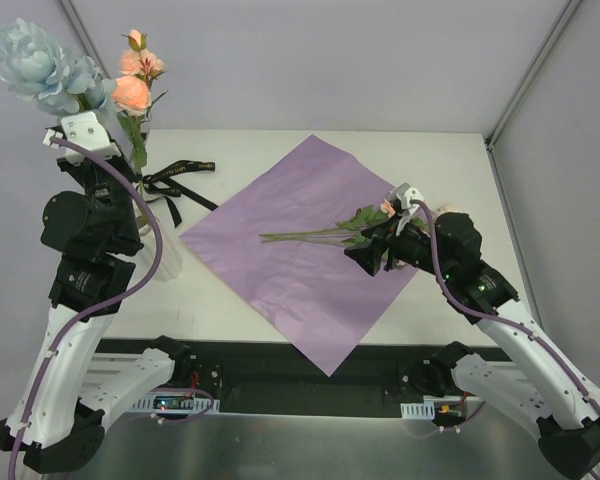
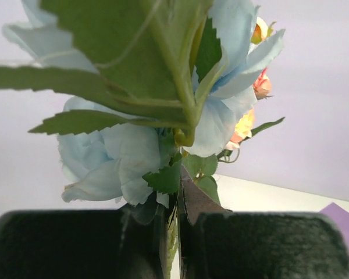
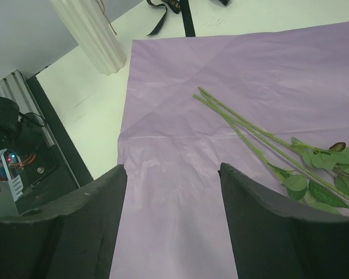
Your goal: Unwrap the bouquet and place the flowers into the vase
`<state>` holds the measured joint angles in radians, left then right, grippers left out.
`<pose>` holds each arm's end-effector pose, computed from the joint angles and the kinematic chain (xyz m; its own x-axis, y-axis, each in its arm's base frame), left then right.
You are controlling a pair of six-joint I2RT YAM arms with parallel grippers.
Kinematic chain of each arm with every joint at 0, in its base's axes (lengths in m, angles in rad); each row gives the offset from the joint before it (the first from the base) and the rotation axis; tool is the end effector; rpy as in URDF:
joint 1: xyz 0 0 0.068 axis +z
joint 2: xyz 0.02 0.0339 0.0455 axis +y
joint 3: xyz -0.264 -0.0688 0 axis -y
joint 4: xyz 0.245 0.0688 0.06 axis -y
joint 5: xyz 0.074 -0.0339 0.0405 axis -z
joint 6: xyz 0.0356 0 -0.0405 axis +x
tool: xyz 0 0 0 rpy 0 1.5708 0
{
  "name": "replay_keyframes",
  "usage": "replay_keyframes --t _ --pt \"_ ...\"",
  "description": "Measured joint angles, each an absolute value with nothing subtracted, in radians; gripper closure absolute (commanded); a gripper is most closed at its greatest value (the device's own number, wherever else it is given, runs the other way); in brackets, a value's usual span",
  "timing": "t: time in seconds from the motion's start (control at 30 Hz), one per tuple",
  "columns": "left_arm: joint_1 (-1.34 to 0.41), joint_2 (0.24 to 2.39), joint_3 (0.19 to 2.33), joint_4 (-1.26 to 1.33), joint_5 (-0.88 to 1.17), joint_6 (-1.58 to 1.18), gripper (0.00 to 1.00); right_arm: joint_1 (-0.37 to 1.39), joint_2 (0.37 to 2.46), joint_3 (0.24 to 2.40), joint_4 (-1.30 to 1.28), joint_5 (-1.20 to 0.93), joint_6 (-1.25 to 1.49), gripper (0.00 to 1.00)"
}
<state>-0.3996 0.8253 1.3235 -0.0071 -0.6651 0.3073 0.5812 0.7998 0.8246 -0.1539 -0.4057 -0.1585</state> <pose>0.1167 -0.0254 0.5254 0.3550 0.1084 -0.9285 -0.3175 0.9482 -0.0107 0.1472 0.1135 0.3552 0.0250 -0.1571 -0.9873 -0.8381 0.5350 -0.1064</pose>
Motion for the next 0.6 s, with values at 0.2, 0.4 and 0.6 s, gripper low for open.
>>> replay_keyframes --t 0.2,0.4,0.6 --pt "-0.400 0.824 1.304 0.091 -0.714 0.394 1.00 0.581 0.799 0.825 -0.154 -0.406 -0.157 0.32" --pt "-0.398 0.822 1.290 0.151 -0.737 0.432 1.00 0.581 0.817 0.825 -0.154 -0.409 -0.157 0.32" --pt "-0.398 0.821 1.229 0.183 -0.770 0.425 1.00 0.581 0.841 0.825 -0.153 -0.414 -0.155 0.32"
